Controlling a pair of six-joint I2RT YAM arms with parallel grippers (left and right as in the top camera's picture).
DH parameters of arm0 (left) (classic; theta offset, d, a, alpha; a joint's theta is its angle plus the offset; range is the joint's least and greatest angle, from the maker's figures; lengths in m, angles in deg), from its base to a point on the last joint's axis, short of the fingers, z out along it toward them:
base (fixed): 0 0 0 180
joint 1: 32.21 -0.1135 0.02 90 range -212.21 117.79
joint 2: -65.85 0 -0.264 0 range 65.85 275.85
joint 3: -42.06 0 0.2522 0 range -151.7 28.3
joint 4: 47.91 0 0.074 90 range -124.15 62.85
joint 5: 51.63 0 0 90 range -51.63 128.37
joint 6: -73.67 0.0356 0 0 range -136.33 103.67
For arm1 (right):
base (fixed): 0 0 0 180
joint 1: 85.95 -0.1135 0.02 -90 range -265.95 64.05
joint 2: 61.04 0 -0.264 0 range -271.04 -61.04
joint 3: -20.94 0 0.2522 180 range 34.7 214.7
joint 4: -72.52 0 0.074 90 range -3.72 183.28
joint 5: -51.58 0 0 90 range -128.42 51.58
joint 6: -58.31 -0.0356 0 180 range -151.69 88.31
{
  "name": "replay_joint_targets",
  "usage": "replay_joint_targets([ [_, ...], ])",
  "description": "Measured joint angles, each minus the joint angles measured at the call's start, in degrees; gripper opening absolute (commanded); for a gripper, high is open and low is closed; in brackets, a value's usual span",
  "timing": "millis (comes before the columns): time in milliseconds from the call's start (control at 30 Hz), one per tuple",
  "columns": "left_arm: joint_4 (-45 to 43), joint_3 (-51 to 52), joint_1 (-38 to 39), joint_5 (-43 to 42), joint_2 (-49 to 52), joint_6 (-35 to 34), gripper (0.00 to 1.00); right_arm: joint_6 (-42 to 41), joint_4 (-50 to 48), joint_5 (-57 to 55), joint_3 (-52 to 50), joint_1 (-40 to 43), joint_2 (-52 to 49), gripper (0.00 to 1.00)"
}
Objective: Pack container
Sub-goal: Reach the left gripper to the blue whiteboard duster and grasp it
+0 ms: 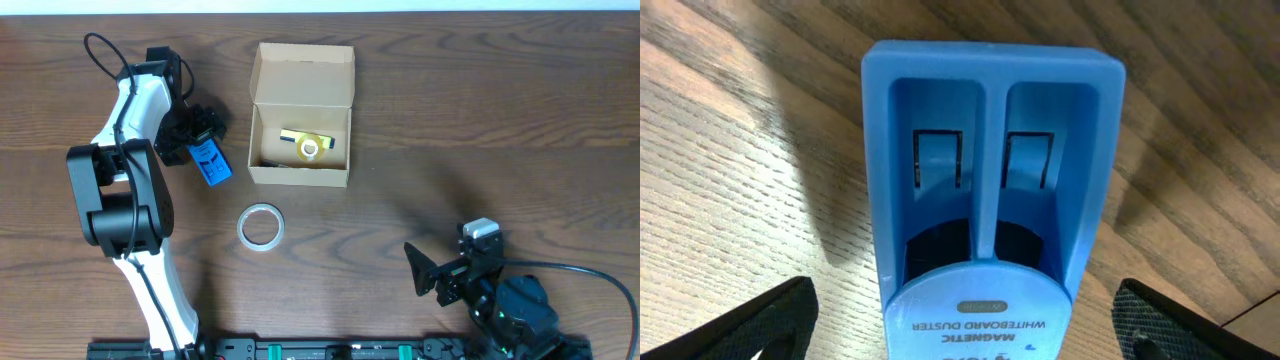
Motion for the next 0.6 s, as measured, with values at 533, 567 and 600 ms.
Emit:
replay_joint_targets([
  [533, 0.96, 0.13, 0.0, 0.0, 2.08, 0.22, 0.66, 0.0, 0.0, 0.0, 0.0, 0.0, 0.0, 0.99],
  [567, 1.16, 0.13, 0.0, -0.33, 2.12, 0.5, 0.58, 0.0, 0.0, 0.0, 0.0, 0.0, -0.02, 0.99],
  [600, 1.36, 0.13, 0.0, -0.35, 2.14, 0.33, 0.54, 0.0, -0.02, 0.0, 0.0, 0.0, 0.0, 0.99],
])
